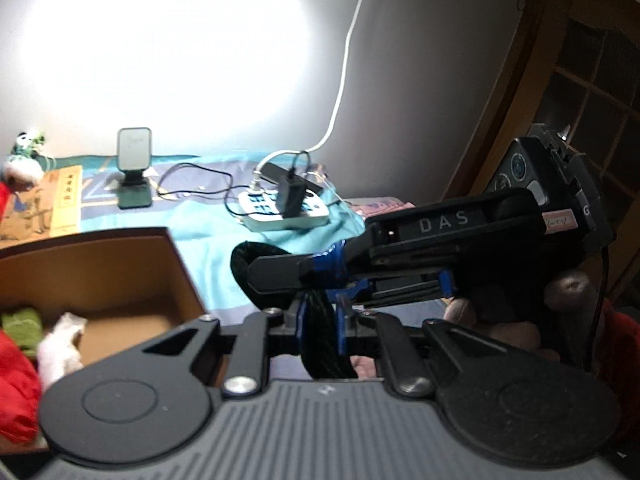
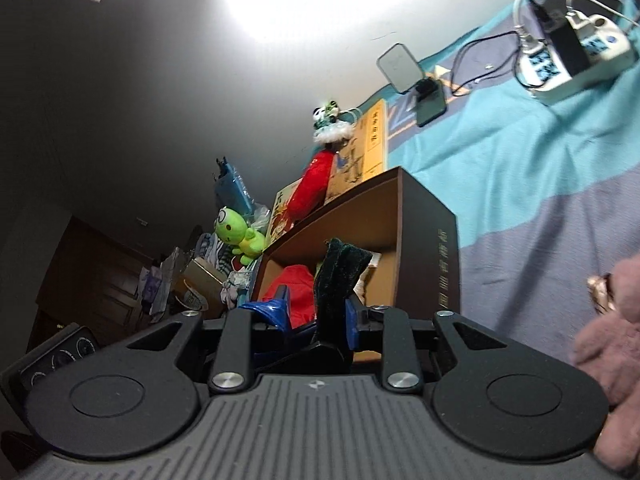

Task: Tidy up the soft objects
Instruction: 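Carry the dark green cloth into the box and open the right gripper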

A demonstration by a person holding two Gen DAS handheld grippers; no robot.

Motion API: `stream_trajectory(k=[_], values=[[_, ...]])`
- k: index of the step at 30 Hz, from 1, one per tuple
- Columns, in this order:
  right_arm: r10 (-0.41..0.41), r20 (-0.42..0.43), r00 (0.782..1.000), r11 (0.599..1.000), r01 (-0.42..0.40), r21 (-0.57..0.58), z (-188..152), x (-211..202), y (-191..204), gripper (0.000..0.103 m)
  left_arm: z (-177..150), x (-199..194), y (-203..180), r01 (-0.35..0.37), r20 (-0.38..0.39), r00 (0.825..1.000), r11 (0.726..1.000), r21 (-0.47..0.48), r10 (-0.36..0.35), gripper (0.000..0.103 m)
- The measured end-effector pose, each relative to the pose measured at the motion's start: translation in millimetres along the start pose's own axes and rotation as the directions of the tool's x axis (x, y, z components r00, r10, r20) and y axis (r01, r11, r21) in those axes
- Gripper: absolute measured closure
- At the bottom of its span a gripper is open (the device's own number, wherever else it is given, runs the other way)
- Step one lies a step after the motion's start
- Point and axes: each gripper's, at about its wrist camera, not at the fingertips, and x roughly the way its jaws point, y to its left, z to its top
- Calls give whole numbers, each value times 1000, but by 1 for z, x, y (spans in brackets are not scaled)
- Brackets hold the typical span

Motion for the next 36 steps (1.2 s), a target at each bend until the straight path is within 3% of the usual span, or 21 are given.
stream_trajectory(k=[9,16,24,31,32,34,36], values=[[-18,-60,998,990,9,-137,5,112,51,94,-6,-27,97,-140,-25,990,988,-66,139,94],[-103,-93,990,982,86,-170,-15,172,60,94,-32,-21,157,-197,-129,975,974,-114,182,94],[-201,-124,972,974,185,-133,-35,200,46,92,-55,-19,182,-212,-210,961,968,-133,182,93],[-273,-98,957,956,259,-141,-39,198,45,92,-56,-24,182,-201,-215,962,968,-149,167,91],[-282,-91,955,953,268,-144,-40,197,45,92,-55,-26,181,-195,-210,964,969,-152,161,88],[-298,-83,951,948,284,-144,-41,194,43,92,-53,-33,177,-196,-189,968,969,-151,166,58],[-302,-75,950,947,290,-136,-42,190,41,92,-51,-40,170,-201,-164,970,970,-137,178,52]])
